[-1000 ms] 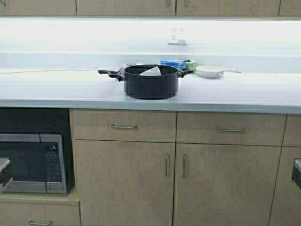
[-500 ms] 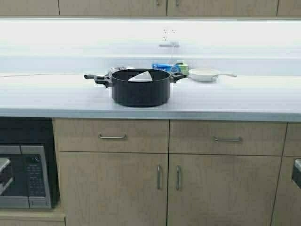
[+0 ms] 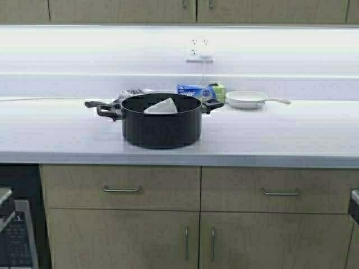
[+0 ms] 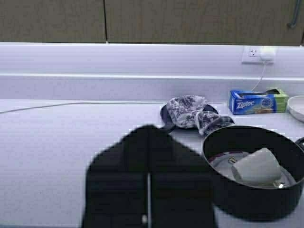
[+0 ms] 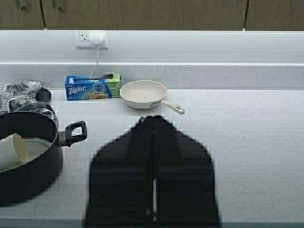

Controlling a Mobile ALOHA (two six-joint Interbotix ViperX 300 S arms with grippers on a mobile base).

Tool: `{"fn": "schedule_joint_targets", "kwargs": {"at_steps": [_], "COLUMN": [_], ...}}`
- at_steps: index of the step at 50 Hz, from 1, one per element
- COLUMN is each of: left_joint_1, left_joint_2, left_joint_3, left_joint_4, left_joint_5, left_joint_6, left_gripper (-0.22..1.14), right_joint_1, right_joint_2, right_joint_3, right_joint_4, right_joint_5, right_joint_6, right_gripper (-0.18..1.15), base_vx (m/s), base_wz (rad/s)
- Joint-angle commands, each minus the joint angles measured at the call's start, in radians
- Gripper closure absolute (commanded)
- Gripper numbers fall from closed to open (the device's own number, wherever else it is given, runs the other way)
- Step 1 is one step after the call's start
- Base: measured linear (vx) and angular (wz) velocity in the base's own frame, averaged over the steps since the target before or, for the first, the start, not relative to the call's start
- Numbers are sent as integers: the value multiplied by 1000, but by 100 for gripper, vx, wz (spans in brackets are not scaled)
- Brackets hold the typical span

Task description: Open the cabinet, put the pot inside, then close it

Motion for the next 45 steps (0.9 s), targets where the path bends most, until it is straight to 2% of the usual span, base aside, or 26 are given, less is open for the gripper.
{"fn": "schedule_joint_targets", "kwargs": {"at_steps": [1, 27, 34, 41, 45], "left_joint_1": [2, 2, -40, -66, -66], "left_joint_2": [11, -34, -20, -11, -5], "left_joint_3": [-23, -2, -11, -3, -3], "left_joint_4": [-2, -2, 5, 8, 8], "left_joint_5": [-9, -8, -6, -6, -8], "left_joint_6": [3, -15, -31, -32, -29], "left_gripper": [89, 89, 87, 79, 67], "right_joint_1": [2, 3, 9, 11, 11], "right_joint_2": [12, 31, 28, 14, 12], "right_joint_3": [-17, -20, -18, -11, -12], "right_joint_4": [-5, -9, -8, -9, -9], "right_joint_5": [0, 3, 3, 3, 2], "right_joint_6": [0, 5, 17, 26, 26], "right_gripper": [91, 91, 90, 87, 82], "base_vx": [32, 27, 26, 18, 15], "base_wz": [2, -1, -6, -4, 0]}}
